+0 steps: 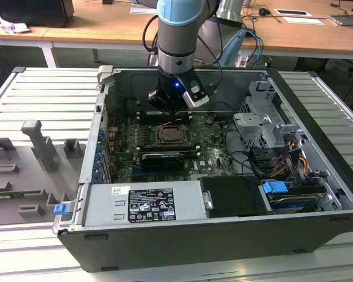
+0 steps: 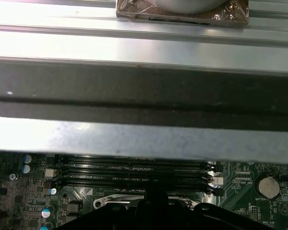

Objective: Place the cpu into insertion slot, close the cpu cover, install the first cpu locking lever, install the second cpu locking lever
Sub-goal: 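Install the first cpu locking lever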

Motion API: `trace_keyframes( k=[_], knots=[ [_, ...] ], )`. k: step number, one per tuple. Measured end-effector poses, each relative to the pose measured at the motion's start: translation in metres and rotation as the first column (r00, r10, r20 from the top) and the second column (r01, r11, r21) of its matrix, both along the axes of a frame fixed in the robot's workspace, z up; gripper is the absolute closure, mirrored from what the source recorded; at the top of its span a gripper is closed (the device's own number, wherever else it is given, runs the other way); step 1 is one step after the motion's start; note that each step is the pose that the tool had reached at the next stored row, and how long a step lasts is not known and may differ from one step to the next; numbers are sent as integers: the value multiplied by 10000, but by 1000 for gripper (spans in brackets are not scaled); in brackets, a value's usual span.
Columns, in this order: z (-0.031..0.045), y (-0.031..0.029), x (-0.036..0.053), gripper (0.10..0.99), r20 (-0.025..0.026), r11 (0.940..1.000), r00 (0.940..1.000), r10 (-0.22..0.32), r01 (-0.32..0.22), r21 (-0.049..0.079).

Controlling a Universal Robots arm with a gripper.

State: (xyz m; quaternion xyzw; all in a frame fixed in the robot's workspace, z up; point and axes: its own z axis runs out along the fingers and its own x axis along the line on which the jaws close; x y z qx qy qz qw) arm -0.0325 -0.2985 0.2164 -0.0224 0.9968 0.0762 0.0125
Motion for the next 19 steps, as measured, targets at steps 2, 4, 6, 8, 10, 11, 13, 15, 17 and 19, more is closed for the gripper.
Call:
trace_keyframes(
  k=[2,4,6,8,10,11,13,15,17,19],
  knots=[
    [-7,0,17,980,-1,10000,10000,-1,1,-1],
    [-20,0,43,980,0,10000,10000,0,0,0],
    [-32,0,52,980,0,10000,10000,0,0,-1],
    [-46,0,66,980,-1,10000,10000,1,-1,-6],
    [-63,1,93,980,-1,10000,10000,1,-1,-8],
    [-69,2,99,980,0,10000,10000,1,-1,-9],
    [-83,3,112,980,0,10000,10000,1,-1,-12],
    [-102,3,123,980,0,10000,10000,0,0,-36],
    [-121,3,125,980,-1,10000,10000,1,-1,-81],
    [-130,2,124,980,-2,9999,10000,1,-1,-129]
  ],
)
